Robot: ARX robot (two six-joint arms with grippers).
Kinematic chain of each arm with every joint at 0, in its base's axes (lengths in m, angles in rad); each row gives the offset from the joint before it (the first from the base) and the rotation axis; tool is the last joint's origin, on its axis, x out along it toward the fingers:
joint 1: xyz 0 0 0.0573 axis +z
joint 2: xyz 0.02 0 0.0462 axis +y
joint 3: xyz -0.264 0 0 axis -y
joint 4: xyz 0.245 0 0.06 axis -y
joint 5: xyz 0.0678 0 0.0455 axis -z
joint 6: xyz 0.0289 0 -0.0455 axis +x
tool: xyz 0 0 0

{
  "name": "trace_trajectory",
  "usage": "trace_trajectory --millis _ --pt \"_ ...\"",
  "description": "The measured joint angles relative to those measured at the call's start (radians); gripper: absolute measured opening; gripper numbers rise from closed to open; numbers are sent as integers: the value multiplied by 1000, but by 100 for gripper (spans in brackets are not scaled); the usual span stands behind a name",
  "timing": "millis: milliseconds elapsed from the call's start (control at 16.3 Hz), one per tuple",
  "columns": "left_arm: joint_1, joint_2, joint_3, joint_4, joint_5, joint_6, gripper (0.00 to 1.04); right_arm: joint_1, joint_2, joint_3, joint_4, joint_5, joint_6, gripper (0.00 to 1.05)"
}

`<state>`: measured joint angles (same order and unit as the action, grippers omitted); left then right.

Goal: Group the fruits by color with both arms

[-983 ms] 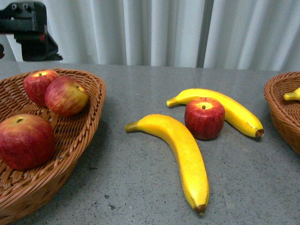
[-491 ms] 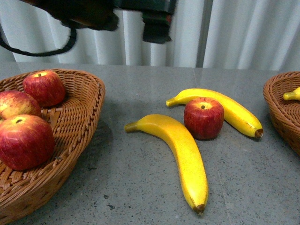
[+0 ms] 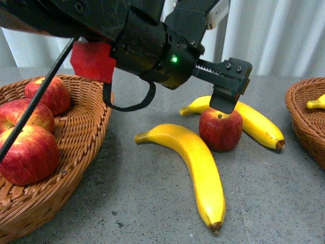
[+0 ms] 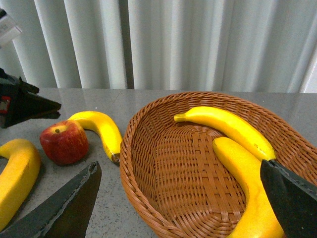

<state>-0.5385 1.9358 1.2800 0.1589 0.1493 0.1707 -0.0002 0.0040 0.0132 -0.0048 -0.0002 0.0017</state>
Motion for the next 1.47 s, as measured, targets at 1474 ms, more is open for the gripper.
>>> trace_trajectory --millis 1474 --pt "-51 98 67 -26 17 113 63 0 0 0 0 0 0 98"
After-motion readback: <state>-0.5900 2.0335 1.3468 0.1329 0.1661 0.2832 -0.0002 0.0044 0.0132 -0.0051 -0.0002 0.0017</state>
